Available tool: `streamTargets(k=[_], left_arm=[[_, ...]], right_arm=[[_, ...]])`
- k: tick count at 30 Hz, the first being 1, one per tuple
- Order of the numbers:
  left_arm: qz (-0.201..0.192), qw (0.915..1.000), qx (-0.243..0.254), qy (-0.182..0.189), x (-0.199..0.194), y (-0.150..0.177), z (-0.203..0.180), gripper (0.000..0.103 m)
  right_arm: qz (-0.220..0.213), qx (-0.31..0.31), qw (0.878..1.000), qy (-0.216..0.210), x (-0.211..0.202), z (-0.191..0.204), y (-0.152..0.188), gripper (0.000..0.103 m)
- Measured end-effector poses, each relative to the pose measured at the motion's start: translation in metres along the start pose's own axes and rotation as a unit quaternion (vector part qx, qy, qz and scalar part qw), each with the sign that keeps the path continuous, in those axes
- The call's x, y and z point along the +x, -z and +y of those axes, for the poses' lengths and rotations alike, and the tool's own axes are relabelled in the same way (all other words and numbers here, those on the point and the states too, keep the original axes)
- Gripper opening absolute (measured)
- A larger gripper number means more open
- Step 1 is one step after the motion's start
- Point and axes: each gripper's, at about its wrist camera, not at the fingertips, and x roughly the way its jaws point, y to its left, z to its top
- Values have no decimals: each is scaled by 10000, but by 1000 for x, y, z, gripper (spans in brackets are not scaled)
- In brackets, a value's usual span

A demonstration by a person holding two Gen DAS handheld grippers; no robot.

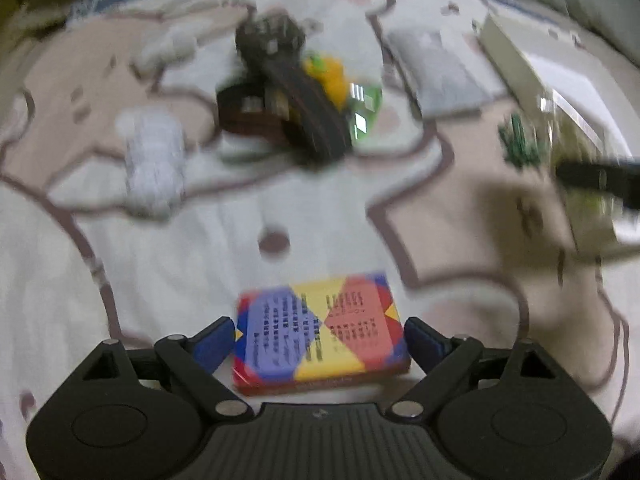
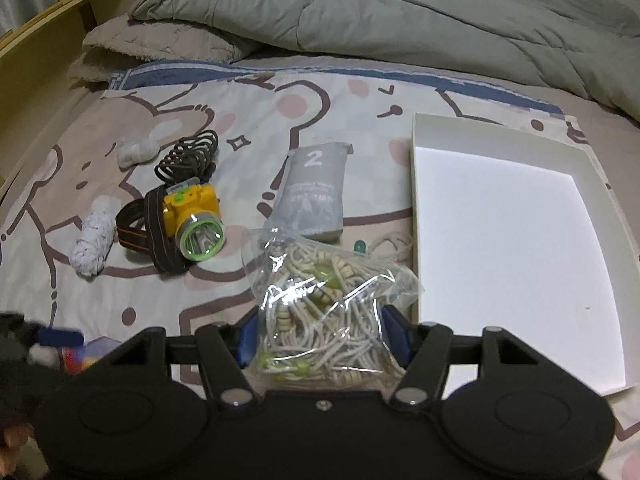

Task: Organize objects
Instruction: 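Close the left tool on the colorful card box and lift it, then carry the card box and the cord bag into the white tray with both tools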

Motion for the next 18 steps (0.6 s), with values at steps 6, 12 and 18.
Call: streamTargets(k=[6, 12, 18], left_arm=[[216, 9990, -353, 192, 13, 7, 13, 96], [283, 9981, -505, 197, 20, -7, 16, 96], [260, 9994, -243, 52, 17, -6, 6, 90]], right_arm=[[82, -22, 10000, 6, 1, -5, 2, 64], [161, -95, 9998, 10, 3, -2, 5, 64], [240, -327, 9992, 68, 8, 5, 10, 64]])
